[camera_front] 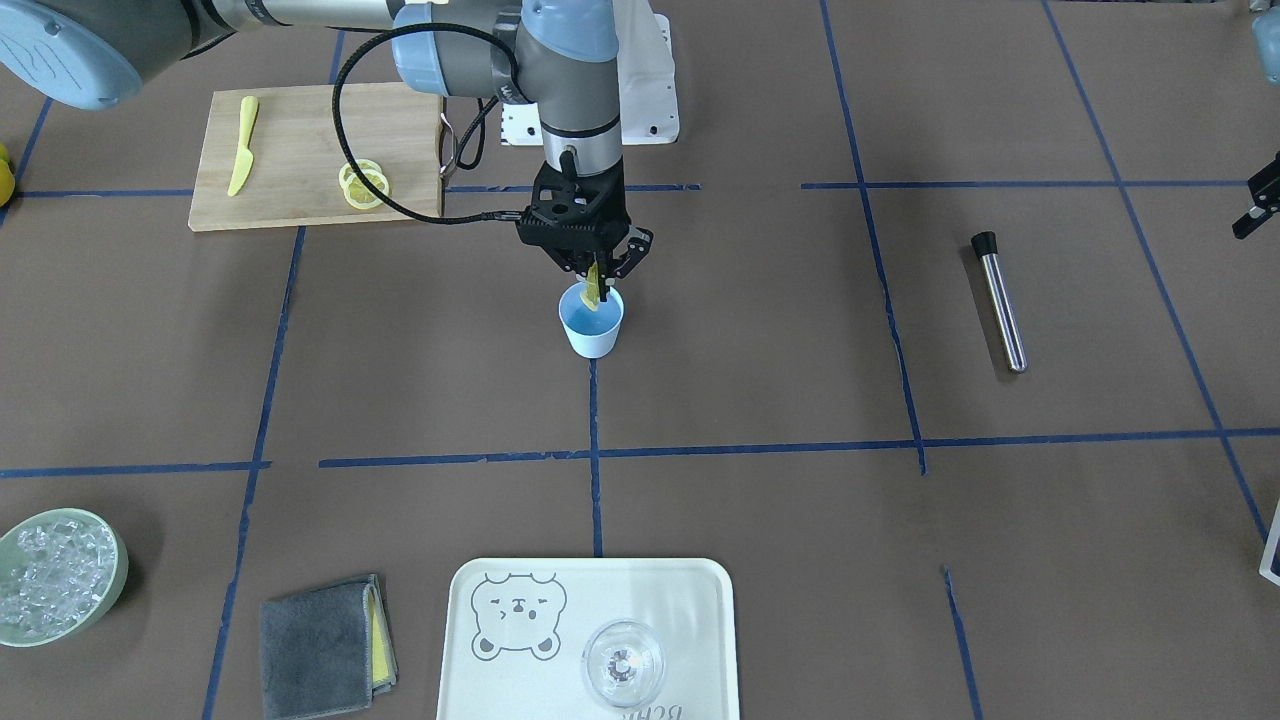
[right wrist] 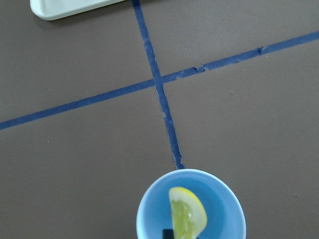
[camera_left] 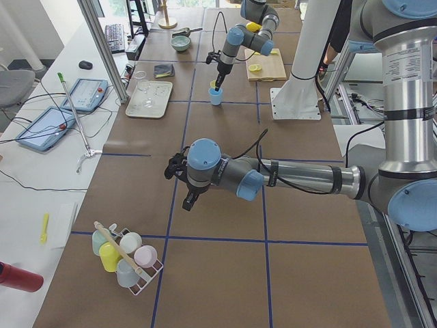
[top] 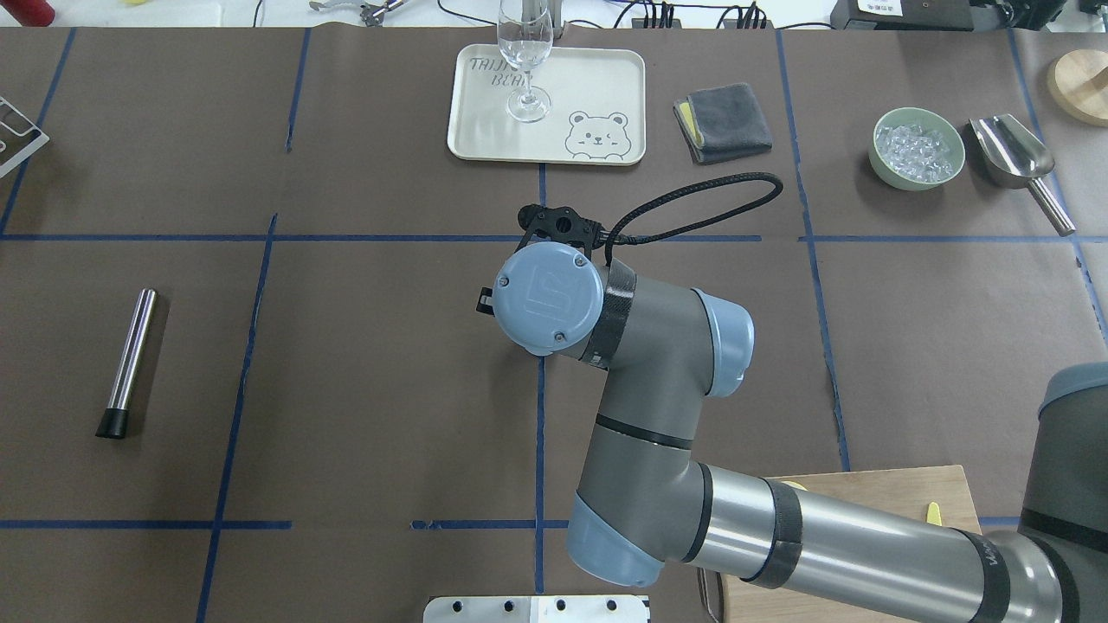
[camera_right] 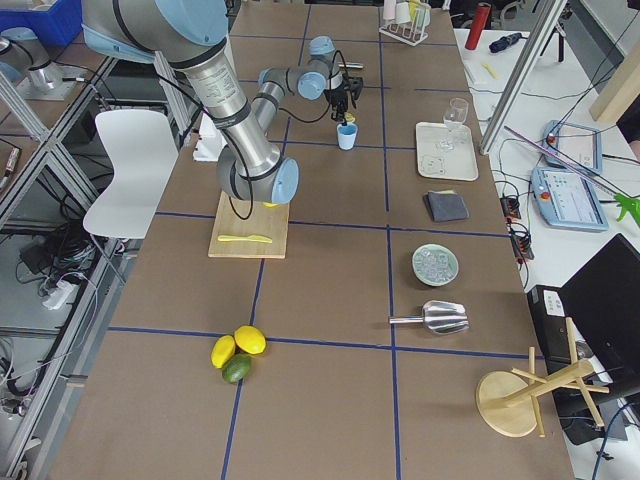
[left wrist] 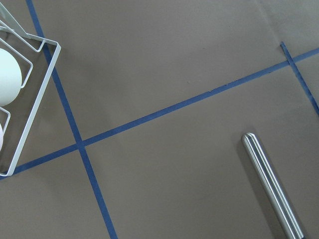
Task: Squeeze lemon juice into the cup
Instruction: 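Lower the slice into the blue cup and open the right gripper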
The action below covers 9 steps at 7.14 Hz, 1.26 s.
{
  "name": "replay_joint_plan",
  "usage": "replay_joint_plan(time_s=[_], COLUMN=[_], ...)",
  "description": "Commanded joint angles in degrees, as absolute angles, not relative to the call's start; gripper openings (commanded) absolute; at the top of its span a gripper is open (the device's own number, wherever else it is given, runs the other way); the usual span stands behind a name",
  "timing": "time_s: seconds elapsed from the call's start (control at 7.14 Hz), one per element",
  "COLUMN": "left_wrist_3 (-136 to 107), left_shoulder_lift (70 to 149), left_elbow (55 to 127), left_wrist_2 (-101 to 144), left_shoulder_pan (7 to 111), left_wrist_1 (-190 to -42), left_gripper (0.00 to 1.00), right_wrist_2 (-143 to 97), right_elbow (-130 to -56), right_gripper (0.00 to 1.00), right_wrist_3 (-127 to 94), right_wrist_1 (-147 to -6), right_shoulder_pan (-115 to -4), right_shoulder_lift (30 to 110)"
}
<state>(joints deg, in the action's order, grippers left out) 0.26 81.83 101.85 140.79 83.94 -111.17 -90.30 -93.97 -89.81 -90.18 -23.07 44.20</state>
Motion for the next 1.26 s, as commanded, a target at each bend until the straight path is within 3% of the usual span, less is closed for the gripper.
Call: replay_joint_plan(time_s=[0.0, 0.56, 0.84, 1.12], left_wrist_3=[0.3, 0.3, -9.6, -28.2], left_shoulder_lift=[81.8, 81.7, 82.3, 84.3], left_elbow=[101.9, 101.9, 101.1, 100.5], left_wrist_2=[140.8, 140.8, 140.7, 139.9], left_shoulder_pan=[83.9, 83.9, 83.4, 74.1], left_wrist_1=[-111.2, -111.2, -111.0, -114.9], left_gripper=[1.0, 1.0, 1.0, 1.0], right_wrist_2=[-90.4, -90.4, -94.9, -102.3], right_elbow=[-93.9, -94.0, -94.7, -104.7], right_gripper=[0.42, 0.46, 0.54, 0.67], right_wrist_3=[-89.8, -89.8, -89.6, -86.9], right_wrist_1=[-90.2, -90.1, -90.3, -90.5], right_shoulder_pan=[-23.0, -23.1, -24.6, -29.9], right_shoulder_lift=[44.2, 44.1, 44.3, 52.8])
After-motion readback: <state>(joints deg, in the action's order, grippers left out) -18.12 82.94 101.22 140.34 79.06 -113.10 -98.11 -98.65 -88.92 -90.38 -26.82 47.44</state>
